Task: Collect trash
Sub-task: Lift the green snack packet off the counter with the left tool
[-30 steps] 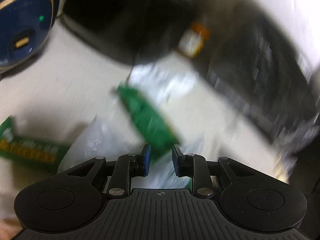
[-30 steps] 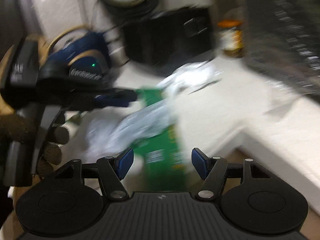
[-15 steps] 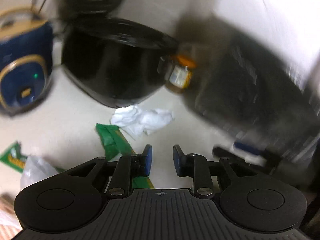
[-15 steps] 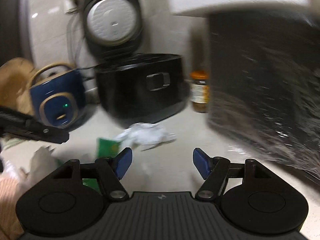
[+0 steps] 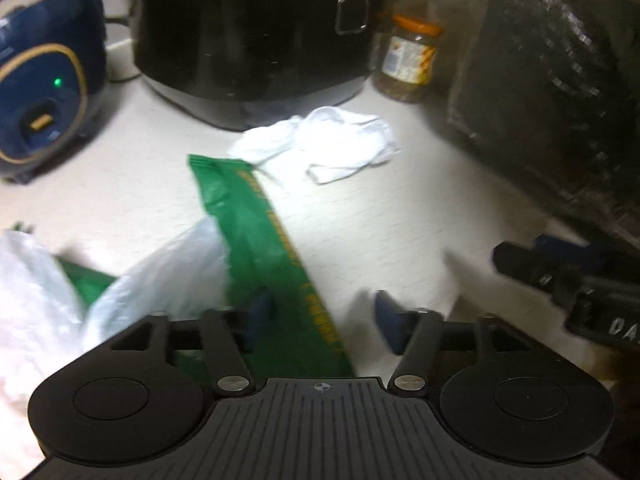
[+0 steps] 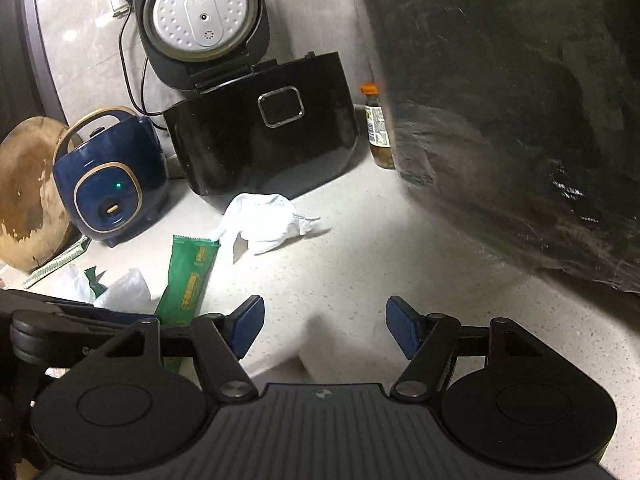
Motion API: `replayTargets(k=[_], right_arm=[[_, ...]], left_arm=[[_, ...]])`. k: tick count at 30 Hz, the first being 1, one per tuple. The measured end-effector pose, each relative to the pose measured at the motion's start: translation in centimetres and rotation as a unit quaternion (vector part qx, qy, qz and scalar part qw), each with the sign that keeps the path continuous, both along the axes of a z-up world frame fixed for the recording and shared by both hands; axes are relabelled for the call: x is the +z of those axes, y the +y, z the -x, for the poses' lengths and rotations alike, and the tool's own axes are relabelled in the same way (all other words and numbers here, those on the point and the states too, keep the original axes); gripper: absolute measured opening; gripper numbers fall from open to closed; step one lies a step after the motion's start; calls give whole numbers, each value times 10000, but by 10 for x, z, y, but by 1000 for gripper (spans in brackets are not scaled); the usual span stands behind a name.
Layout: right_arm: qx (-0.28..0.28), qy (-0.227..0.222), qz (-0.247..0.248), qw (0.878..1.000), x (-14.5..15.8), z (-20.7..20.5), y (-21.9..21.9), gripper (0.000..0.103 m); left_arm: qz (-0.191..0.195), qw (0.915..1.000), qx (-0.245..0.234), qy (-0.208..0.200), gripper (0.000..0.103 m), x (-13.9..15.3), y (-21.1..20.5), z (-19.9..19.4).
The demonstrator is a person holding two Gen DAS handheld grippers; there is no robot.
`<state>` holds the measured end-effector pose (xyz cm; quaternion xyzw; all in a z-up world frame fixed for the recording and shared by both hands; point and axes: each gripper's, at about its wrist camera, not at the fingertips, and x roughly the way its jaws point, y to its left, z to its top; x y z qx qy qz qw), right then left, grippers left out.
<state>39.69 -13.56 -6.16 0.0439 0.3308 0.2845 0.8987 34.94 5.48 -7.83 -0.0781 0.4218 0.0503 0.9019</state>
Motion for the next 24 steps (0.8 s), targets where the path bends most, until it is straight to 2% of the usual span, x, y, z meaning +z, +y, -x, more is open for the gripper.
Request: replayTargets(k=[2,3,4,5,6,8,10,15,19,21,23,24], right_arm=[[-9,18,-1,10000,-1,-1,-1,68],[-22,31,18,10000,-1,-1,-1,68],[-44,32,28,10000,-1,-1,-2,68],[-54,30,17,10000,0,-1,-2,68],[-53,28,0,10000,0,-2,-2,68],[-30,0,-30,10000,1,-1,-3,68],[-10,-28,-27,10000,2,0,-3,68],[-33,-100,67,9999,4,3,1,68],[-327,-338,331,9983,9,8,5,69],[-545,-494,470,9962,11,13,6,76],[-747,-585,532,9941,12,17,7,80],[-830,-607,559,9931,13,19,8,81]], left_arm=[[210,9996,68,-163,66,5,3,4],[164,9993,159,-293,65,6,4,8],[-78,9990,270,-337,64,8,3,10],[-339,9983,369,-296,64,8,2,9],[-402,9980,442,-210,64,6,4,7],[-150,9985,528,5,64,1,11,0],[-80,9986,510,103,64,-5,12,-8],[-544,9980,313,80,65,-9,7,-31],[-628,9980,-6,69,65,-10,9,-32],[-456,9989,-89,12,58,-10,12,-29],[-207,9998,7,-21,38,-8,19,-25],[38,10000,50,-46,33,-5,25,-21]])
